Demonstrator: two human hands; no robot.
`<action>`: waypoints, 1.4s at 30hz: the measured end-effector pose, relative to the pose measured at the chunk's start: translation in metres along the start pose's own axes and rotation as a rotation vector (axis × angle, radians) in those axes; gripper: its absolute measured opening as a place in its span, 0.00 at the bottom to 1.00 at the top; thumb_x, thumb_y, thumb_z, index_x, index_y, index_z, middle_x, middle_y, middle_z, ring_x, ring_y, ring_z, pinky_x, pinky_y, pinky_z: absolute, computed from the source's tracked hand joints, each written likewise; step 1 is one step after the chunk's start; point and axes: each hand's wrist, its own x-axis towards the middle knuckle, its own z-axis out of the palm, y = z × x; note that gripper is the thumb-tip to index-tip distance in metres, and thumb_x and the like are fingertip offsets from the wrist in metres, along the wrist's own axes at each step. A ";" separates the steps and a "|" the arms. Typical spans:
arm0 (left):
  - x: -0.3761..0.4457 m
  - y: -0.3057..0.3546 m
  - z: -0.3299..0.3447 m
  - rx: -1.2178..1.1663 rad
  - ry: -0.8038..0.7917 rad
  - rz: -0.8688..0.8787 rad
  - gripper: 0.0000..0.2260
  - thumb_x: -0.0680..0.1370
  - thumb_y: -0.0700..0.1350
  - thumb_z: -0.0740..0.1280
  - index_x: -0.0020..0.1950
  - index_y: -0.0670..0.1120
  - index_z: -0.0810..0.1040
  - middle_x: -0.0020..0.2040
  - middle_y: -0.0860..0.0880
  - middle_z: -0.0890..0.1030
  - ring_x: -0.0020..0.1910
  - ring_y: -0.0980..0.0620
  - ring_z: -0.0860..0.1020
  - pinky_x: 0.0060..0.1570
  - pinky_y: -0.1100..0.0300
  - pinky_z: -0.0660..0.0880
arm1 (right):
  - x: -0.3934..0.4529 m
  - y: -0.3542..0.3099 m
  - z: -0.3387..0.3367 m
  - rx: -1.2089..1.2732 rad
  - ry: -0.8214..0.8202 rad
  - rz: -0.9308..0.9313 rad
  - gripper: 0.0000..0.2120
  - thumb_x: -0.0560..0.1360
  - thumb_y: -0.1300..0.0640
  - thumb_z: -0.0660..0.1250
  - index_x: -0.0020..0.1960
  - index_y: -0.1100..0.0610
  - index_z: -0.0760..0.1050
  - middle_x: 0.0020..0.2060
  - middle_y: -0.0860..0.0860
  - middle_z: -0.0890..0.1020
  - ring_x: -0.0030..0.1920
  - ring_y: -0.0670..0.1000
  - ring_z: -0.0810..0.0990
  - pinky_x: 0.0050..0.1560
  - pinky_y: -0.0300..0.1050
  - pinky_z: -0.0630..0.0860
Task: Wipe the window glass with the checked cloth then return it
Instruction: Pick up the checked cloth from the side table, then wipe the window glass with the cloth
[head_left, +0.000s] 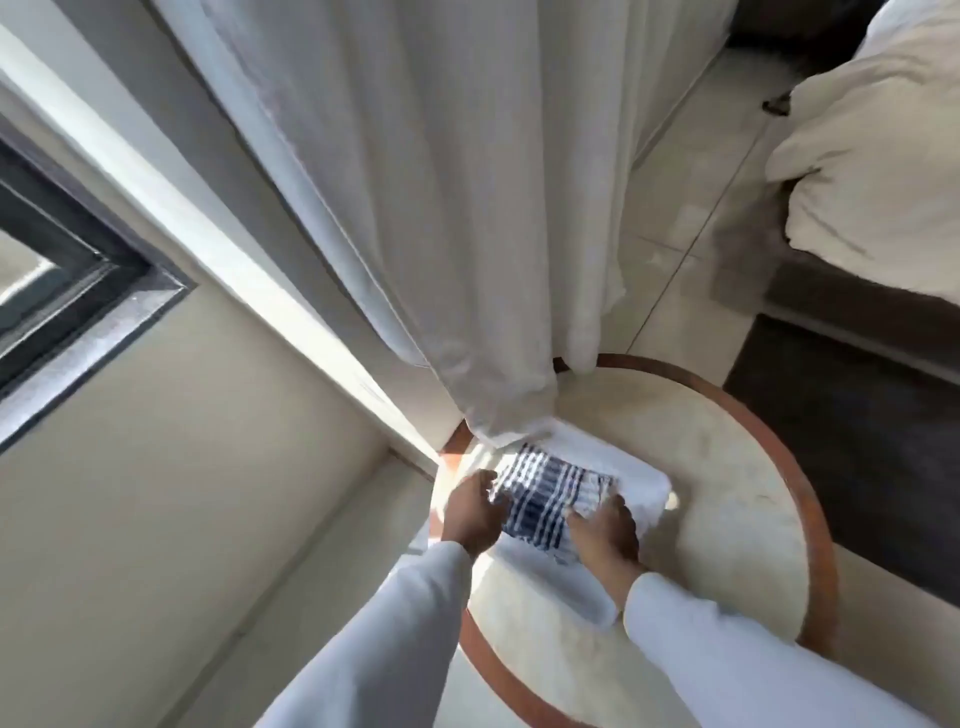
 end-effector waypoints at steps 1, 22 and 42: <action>0.011 -0.002 0.008 0.039 -0.014 0.003 0.21 0.85 0.49 0.69 0.77 0.43 0.76 0.75 0.43 0.80 0.74 0.41 0.79 0.73 0.53 0.73 | 0.007 0.003 0.006 0.015 0.029 0.038 0.34 0.80 0.52 0.74 0.79 0.66 0.66 0.69 0.66 0.80 0.68 0.67 0.81 0.65 0.56 0.79; -0.047 0.032 -0.114 -0.493 0.259 0.234 0.06 0.87 0.49 0.65 0.57 0.50 0.81 0.53 0.51 0.88 0.55 0.47 0.84 0.58 0.49 0.80 | -0.078 -0.118 -0.062 0.617 -0.167 -0.327 0.06 0.70 0.52 0.66 0.43 0.53 0.79 0.31 0.42 0.83 0.34 0.45 0.82 0.34 0.36 0.78; -0.446 -0.009 -0.580 -0.766 0.647 0.563 0.12 0.86 0.51 0.69 0.61 0.45 0.88 0.55 0.45 0.91 0.55 0.47 0.89 0.57 0.50 0.86 | -0.593 -0.409 -0.114 0.899 -1.172 -0.572 0.18 0.79 0.55 0.69 0.62 0.66 0.84 0.53 0.68 0.89 0.43 0.66 0.91 0.32 0.54 0.85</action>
